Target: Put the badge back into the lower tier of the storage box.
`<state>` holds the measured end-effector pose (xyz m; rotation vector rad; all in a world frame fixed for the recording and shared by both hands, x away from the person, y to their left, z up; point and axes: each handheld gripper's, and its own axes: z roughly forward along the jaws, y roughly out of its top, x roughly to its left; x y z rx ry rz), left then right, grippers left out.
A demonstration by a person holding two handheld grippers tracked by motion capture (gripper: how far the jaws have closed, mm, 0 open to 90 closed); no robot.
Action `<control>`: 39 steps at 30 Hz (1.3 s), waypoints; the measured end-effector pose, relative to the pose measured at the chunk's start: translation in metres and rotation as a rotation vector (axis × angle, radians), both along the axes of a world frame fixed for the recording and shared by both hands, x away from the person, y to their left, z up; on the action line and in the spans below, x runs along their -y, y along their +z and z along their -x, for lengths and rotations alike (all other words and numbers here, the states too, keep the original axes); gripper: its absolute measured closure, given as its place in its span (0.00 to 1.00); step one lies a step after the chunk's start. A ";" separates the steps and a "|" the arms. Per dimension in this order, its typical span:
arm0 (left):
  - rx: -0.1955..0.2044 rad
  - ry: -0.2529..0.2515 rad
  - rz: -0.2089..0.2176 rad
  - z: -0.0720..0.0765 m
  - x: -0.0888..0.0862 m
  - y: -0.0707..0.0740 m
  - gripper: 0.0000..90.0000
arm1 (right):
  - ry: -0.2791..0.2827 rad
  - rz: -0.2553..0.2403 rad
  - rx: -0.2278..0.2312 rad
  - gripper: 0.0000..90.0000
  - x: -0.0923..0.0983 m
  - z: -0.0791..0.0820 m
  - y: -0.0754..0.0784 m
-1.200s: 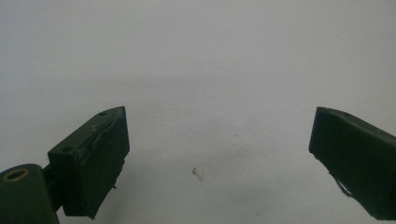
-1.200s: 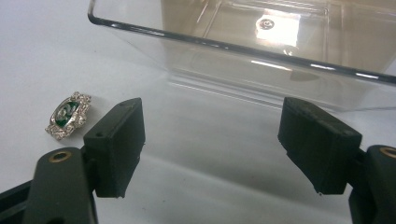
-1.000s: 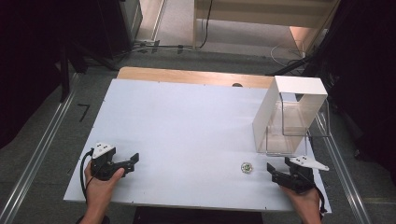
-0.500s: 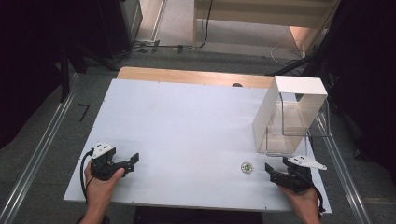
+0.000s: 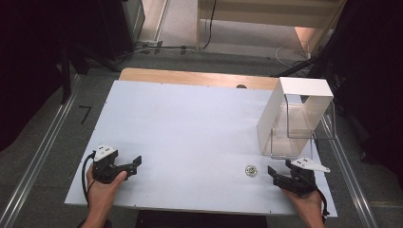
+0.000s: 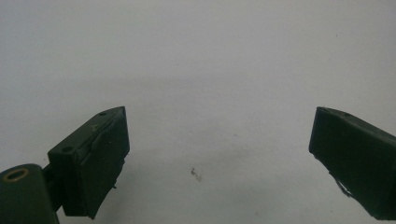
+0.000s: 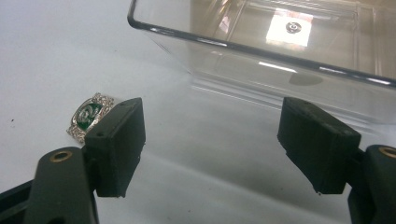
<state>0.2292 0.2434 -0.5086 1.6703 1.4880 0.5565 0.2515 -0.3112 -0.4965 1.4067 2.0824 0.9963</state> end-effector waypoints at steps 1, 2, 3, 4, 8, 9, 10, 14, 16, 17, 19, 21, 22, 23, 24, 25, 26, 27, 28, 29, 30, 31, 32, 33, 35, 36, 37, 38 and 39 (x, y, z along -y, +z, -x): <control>0.000 0.000 0.001 0.000 0.000 0.000 0.06 | 0.001 0.000 0.000 0.24 0.000 0.000 0.000; 0.000 0.000 0.001 0.000 0.000 0.000 0.06 | 0.002 0.000 -0.002 0.24 -0.001 0.000 0.000; 0.001 0.001 0.000 0.000 0.000 0.000 0.06 | 0.005 0.005 0.001 0.24 -0.001 0.000 0.000; 0.001 0.001 0.001 0.000 0.000 0.000 0.06 | 0.005 0.001 -0.001 0.24 -0.001 0.000 0.000; 0.001 0.000 0.000 0.000 0.000 0.000 0.06 | 0.005 0.000 -0.004 0.24 -0.003 0.000 0.000; 0.001 0.000 0.000 0.000 0.000 0.000 0.06 | 0.007 0.003 -0.003 0.24 -0.003 0.000 0.000; 0.001 0.000 0.000 0.000 0.000 0.000 0.06 | 0.009 0.005 -0.002 0.24 -0.003 -0.001 0.000; 0.001 0.000 0.001 0.000 0.000 0.000 0.06 | 0.013 0.006 -0.005 0.24 -0.005 -0.001 -0.001; 0.001 0.000 0.000 0.000 0.000 0.000 0.06 | 0.014 0.005 -0.005 0.24 -0.005 -0.001 -0.001; 0.001 0.000 0.001 0.000 0.000 0.000 0.06 | 0.019 0.009 0.001 0.24 -0.006 -0.001 -0.001; 0.001 -0.001 0.000 0.000 0.000 0.000 0.06 | 0.022 0.007 -0.003 0.24 -0.006 -0.001 -0.001; 0.001 0.000 0.001 0.000 0.000 0.000 0.06 | 0.020 0.007 -0.006 0.24 -0.007 -0.001 -0.001; 0.001 0.000 0.001 0.000 0.000 0.000 0.06 | 0.020 0.007 -0.006 0.24 -0.007 -0.001 -0.001; 0.000 0.000 0.000 0.000 0.000 0.000 0.06 | 0.020 0.006 -0.006 0.24 -0.007 -0.001 -0.001; 0.000 0.000 0.001 0.000 0.000 0.000 0.06 | 0.023 0.007 -0.003 0.24 -0.007 -0.001 -0.001; 0.001 0.000 0.001 0.000 0.000 0.000 0.06 | 0.022 0.008 -0.003 0.24 -0.007 -0.001 -0.001; 0.001 -0.001 0.001 0.000 0.000 0.000 0.06 | 0.021 0.009 -0.005 0.24 -0.007 -0.001 -0.001; 0.001 -0.001 0.001 0.000 0.000 0.000 0.06 | 0.021 0.009 -0.006 0.24 -0.007 -0.001 -0.001; 0.001 -0.002 0.001 0.000 0.000 0.000 0.06 | 0.024 0.009 -0.004 0.24 -0.007 -0.001 -0.001; 0.001 -0.002 0.001 0.000 0.000 0.000 0.06 | 0.024 0.008 -0.003 0.24 -0.008 -0.001 -0.001; 0.002 -0.002 0.001 0.000 0.000 0.000 0.06 | 0.026 0.010 -0.003 0.24 -0.008 -0.002 -0.001; 0.001 -0.001 0.000 0.000 0.000 0.000 0.06 | 0.029 0.010 -0.003 0.25 -0.009 -0.002 -0.001; 0.001 -0.002 0.001 0.000 0.000 0.000 0.06 | 0.029 0.010 -0.003 0.25 -0.009 -0.002 -0.001; 0.002 -0.003 0.001 0.000 0.000 0.000 0.06 | 0.031 0.012 -0.006 0.25 -0.010 -0.002 -0.001; 0.001 -0.003 0.001 0.000 0.000 0.000 0.06 | 0.032 0.012 -0.005 0.25 -0.010 -0.002 -0.001; 0.002 -0.002 0.001 0.000 0.000 0.000 0.06 | 0.033 0.012 -0.005 0.25 -0.010 -0.002 -0.001; 0.002 -0.002 0.001 0.000 0.000 0.000 0.06 | 0.035 0.013 -0.006 0.25 -0.011 -0.002 -0.001; 0.002 -0.002 0.001 0.000 0.000 0.000 0.06 | 0.035 0.013 -0.006 0.25 -0.011 -0.002 -0.001; 0.002 -0.002 0.001 0.000 0.000 0.000 0.06 | 0.038 0.012 -0.005 0.25 -0.011 -0.002 -0.001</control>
